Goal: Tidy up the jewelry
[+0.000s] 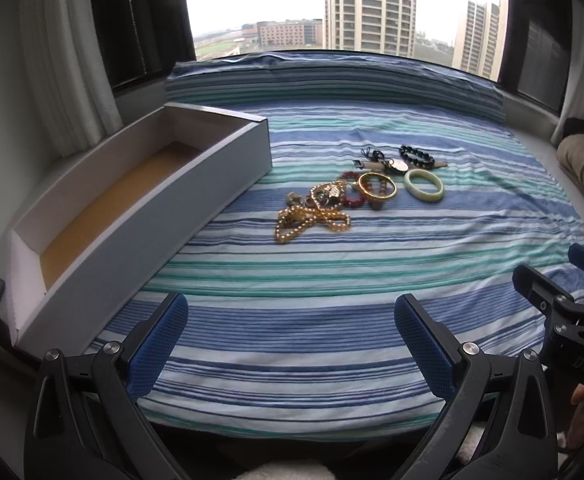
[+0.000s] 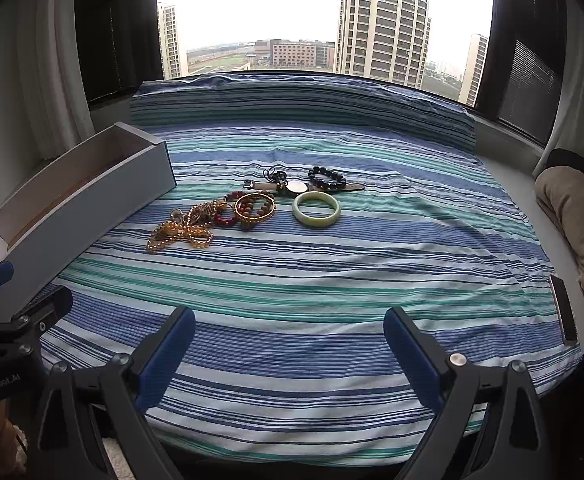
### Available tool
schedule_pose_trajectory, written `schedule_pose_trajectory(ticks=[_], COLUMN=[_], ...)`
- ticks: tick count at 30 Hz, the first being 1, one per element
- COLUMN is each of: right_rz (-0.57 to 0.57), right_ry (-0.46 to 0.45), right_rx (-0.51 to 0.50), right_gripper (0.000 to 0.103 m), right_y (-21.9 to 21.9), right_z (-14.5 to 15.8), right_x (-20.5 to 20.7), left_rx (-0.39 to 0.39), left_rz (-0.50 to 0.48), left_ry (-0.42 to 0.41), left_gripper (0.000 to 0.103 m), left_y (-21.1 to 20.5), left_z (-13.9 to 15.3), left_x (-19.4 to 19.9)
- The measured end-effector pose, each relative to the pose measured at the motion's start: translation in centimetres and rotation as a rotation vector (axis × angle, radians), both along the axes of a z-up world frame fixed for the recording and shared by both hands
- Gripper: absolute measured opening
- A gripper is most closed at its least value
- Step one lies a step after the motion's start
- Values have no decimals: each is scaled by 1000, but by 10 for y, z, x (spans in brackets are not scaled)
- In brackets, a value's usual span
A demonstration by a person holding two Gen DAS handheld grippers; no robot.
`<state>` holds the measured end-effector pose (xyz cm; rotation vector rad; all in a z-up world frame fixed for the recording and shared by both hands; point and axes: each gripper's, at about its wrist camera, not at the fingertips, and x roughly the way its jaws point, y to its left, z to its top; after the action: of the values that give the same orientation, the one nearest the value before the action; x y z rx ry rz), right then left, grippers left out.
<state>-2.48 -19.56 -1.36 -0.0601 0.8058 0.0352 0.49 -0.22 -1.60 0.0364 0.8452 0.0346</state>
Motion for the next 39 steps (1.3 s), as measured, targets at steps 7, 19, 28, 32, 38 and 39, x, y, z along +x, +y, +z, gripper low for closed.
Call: schedule_pose_trajectory(ticks=[7, 19, 28, 32, 38, 39], right_rz=[-1, -10, -26, -34, -46, -43], right_ry=[-1, -15, 7, 8, 20, 24], right_rx=[2, -19, 22, 23, 7, 13], right_gripper=[97, 97, 97, 97, 97, 97], right_y=[-3, -5, -17, -18, -17, -18], right_z=[0, 1, -2, -3, -6, -7], right_x=[0, 1, 6, 6, 9, 9], left_rx=[7, -20, -28, 3, 10, 8], left_rz=[7, -2, 30, 29, 32, 33], left_ry=[9, 46, 84, 63, 61, 63], left_gripper=[102, 102, 102, 102, 102, 102], left_y=[-2, 0, 7, 5, 6, 6], left_z=[-3, -10, -20, -18, -17, -17], left_x=[-2, 7, 11, 9, 8, 8])
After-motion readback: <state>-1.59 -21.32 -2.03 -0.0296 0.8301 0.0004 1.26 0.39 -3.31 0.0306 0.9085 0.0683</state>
